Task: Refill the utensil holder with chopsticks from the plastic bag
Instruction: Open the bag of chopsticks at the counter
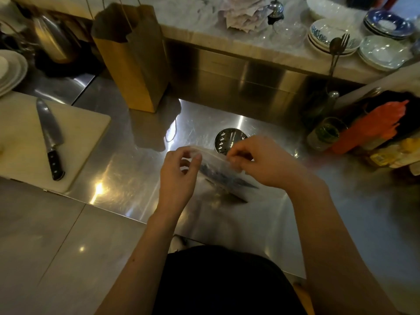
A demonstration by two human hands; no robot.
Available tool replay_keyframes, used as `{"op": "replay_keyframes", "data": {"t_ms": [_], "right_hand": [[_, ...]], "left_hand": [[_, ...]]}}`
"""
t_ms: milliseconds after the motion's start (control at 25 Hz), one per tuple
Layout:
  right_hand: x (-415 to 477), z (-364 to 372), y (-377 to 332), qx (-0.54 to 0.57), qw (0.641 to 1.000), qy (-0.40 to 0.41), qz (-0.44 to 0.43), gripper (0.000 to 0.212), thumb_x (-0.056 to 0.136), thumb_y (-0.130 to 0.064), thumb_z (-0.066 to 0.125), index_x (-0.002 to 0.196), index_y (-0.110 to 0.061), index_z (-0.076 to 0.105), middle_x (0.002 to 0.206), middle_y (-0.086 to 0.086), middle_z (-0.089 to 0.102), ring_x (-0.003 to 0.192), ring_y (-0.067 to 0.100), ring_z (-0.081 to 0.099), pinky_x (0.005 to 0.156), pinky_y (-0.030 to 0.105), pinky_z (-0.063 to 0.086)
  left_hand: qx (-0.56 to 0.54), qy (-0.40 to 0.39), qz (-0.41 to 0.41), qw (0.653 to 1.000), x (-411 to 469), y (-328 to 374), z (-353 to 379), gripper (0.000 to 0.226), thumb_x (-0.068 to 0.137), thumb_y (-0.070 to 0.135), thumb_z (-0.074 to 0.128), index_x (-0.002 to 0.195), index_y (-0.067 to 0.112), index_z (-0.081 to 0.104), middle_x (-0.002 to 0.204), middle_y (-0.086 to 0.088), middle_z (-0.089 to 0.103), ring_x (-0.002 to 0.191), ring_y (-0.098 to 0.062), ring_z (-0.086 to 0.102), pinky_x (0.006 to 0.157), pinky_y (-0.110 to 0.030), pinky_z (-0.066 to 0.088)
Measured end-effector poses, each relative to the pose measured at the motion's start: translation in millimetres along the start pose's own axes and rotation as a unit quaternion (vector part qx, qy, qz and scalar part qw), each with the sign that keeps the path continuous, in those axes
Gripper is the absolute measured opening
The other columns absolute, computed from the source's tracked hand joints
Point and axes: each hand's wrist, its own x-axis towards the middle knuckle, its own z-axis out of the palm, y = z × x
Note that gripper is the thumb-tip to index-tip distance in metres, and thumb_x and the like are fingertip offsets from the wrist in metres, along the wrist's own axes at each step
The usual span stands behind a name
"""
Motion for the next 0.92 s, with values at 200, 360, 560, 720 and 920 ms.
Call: {"op": "replay_keyframes", "data": {"t_ms": [200, 360, 560, 720, 920], "right_hand": [[4, 5, -4, 0.004, 1.0, 0.016, 0.023, 0.016, 0.092, -0.013, 0.061, 0.09, -0.027, 0.068, 0.08, -0.006, 0.07, 0.078, 0.008, 0.067, 0.075, 0.02, 0.046], [5, 7, -9, 0.021, 0.999, 0.022, 0.032, 0.015, 0.09, -0.011, 0.064, 0.093, -0.024, 0.071, 0.085, -0.002, 0.072, 0.078, 0.009, 0.066, 0.081, 0.022, 0.05], [3, 11, -15, 0.054, 0.998, -0.007, 0.02, 0.013, 0.085, -0.013, 0.072, 0.088, -0.026, 0.069, 0.086, -0.005, 0.072, 0.082, 0.005, 0.067, 0.077, 0.016, 0.05], [5, 13, -13, 0.073, 0.997, -0.013, 0.01, 0.013, 0.08, -0.017, 0.077, 0.091, -0.022, 0.071, 0.085, -0.008, 0.072, 0.078, 0.002, 0.068, 0.076, 0.016, 0.051], [6, 17, -12, 0.085, 0.996, -0.026, -0.011, 0.011, 0.083, -0.021, 0.075, 0.092, -0.025, 0.072, 0.086, -0.011, 0.071, 0.081, 0.0, 0.067, 0.074, 0.013, 0.05]], "left_hand": [[-0.086, 0.03, -0.062, 0.994, -10, 16, -2, 0.037, 0.085, 0.034, 0.073, 0.115, 0.031, 0.05, 0.094, 0.007, 0.06, 0.076, -0.014, 0.068, 0.064, -0.023, 0.056], [-0.162, -0.024, -0.106, 0.981, -12, 22, -6, 0.043, 0.086, 0.042, 0.069, 0.119, 0.028, 0.047, 0.077, 0.003, 0.073, 0.064, -0.013, 0.071, 0.056, -0.021, 0.055], [-0.18, -0.017, -0.101, 0.978, -16, 25, -5, 0.035, 0.09, 0.035, 0.067, 0.117, 0.019, 0.053, 0.082, -0.005, 0.074, 0.065, -0.018, 0.073, 0.057, -0.023, 0.056], [-0.216, -0.021, -0.115, 0.969, -17, 25, -6, 0.029, 0.091, 0.024, 0.066, 0.117, 0.016, 0.055, 0.079, -0.003, 0.074, 0.072, -0.02, 0.075, 0.063, -0.025, 0.058], [-0.237, -0.015, -0.143, 0.961, -16, 25, -7, 0.029, 0.089, 0.014, 0.067, 0.116, 0.019, 0.057, 0.077, 0.003, 0.074, 0.076, -0.02, 0.075, 0.067, -0.031, 0.061]]}}
